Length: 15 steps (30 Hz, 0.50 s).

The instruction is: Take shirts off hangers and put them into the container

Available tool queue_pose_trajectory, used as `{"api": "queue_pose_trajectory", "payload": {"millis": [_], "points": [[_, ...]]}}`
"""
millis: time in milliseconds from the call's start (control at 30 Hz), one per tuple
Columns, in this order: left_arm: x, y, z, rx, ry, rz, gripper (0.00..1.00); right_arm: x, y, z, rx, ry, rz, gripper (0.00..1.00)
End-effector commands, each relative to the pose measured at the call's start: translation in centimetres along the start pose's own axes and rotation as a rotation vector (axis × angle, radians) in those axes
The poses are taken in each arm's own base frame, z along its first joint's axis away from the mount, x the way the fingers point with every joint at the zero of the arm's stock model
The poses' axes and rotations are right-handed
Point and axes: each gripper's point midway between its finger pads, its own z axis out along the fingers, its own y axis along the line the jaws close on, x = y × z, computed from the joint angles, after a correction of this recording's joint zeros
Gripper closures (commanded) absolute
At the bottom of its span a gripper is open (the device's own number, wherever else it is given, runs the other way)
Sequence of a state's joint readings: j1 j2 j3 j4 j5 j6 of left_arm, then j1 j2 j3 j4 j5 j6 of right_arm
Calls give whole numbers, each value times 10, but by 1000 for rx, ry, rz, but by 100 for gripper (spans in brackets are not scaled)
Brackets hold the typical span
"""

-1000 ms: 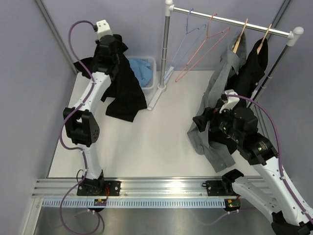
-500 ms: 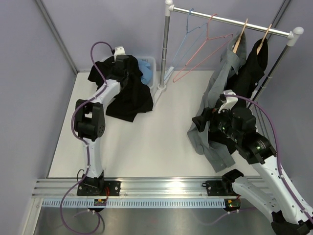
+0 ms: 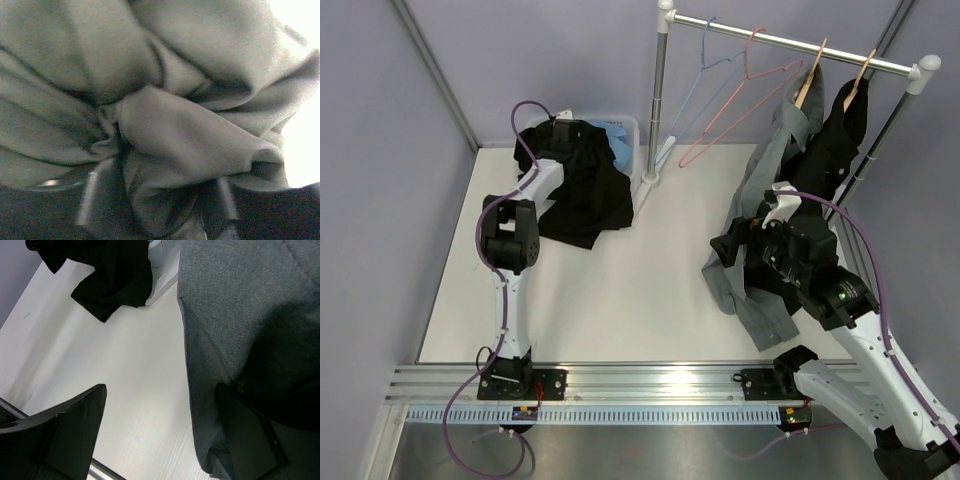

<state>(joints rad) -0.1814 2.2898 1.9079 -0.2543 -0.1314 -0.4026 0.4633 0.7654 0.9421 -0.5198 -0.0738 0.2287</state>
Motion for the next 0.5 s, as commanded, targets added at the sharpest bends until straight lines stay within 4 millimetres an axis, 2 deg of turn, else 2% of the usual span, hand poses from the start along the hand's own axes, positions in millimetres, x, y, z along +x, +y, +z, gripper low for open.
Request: {"api": "queue_pose_trajectory", "payload": {"millis": [0, 33, 67, 133, 167, 200, 267, 300, 400, 433, 467], "points": [[-22, -17, -27, 74, -5, 29, 33, -7, 6, 1, -33, -26, -5, 1], [-32, -17, -37, 77, -28, 37, 20, -7, 6, -1, -36, -30, -6, 1], [-57, -24, -60, 92, -82, 43, 13, -8, 7, -1, -37, -33, -4, 1], [-79, -27, -85, 101, -135, 64, 1, -8, 7, -3, -41, -40, -5, 1], [-90, -27, -98, 98, -164, 66, 1, -9, 8, -3, -44, -41, -2, 1], [-111, -31, -126, 114, -220, 71, 1, -9, 8, -5, -45, -45, -2, 1], [-122, -30, -148, 113, -255, 72, 1, -9, 10, -6, -53, -48, -2, 0], [-136, -31, -173, 124, -299, 68, 1, -9, 11, -6, -57, -48, -1, 1], [-133, -31, -195, 136, -307, 67, 1, -11, 12, -8, -65, -58, -2, 1], [-138, -33, -213, 147, -330, 61, 1, -12, 13, -9, -69, -60, 1, 1], [-136, -32, -219, 143, -335, 56, 1, -11, 13, -9, -72, -58, 1, 1]]}}
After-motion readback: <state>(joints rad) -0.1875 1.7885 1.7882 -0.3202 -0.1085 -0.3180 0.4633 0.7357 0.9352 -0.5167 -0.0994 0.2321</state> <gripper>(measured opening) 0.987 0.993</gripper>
